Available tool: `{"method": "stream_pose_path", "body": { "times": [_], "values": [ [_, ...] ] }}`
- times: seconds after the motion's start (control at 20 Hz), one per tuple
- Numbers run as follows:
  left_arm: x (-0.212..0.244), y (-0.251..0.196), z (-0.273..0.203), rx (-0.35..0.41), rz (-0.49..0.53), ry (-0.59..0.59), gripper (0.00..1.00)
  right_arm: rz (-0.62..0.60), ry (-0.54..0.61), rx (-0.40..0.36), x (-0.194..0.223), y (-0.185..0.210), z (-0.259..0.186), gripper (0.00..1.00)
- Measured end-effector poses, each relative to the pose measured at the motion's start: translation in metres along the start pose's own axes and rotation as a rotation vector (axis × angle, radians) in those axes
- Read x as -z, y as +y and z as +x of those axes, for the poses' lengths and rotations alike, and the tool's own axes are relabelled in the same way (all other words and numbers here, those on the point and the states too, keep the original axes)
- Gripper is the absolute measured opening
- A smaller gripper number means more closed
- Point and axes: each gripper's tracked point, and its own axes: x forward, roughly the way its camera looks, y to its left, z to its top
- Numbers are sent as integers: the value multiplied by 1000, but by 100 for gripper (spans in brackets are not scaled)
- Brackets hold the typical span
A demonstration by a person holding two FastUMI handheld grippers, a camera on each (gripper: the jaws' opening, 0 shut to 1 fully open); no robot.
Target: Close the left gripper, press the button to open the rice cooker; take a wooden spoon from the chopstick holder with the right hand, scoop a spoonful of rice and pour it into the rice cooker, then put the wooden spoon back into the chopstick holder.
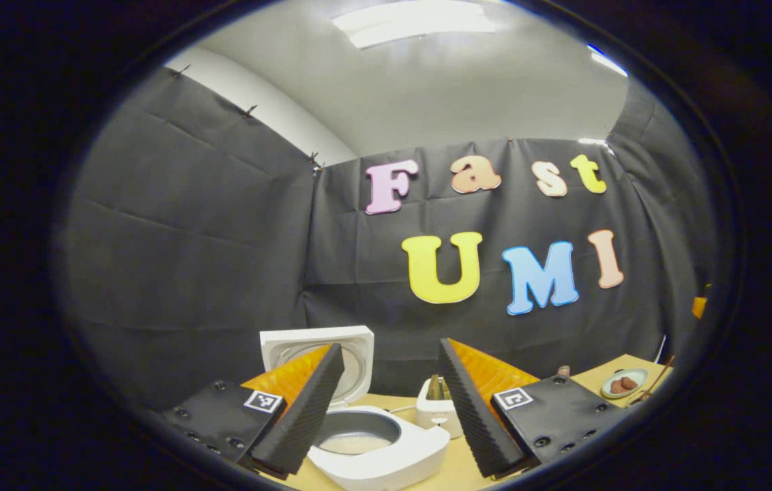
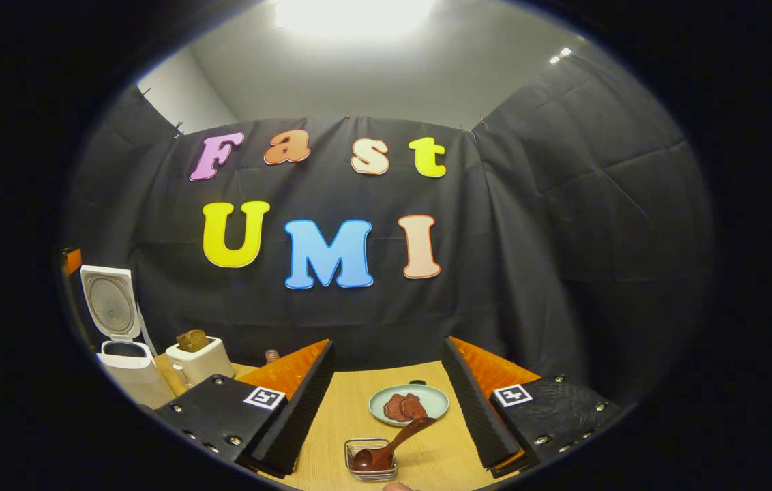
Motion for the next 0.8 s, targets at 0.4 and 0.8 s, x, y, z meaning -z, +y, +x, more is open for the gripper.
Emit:
{"method": "stream_pose_path", "body": {
  "times": [0.4, 0.8],
  "values": [
    [14, -20, -39, -21, 48, 59, 96, 82, 210, 14, 88, -31, 53, 96],
    [8, -13, -55, -74, 87, 79, 94, 198, 439, -8, 179, -31, 66, 96]
  ]
}}
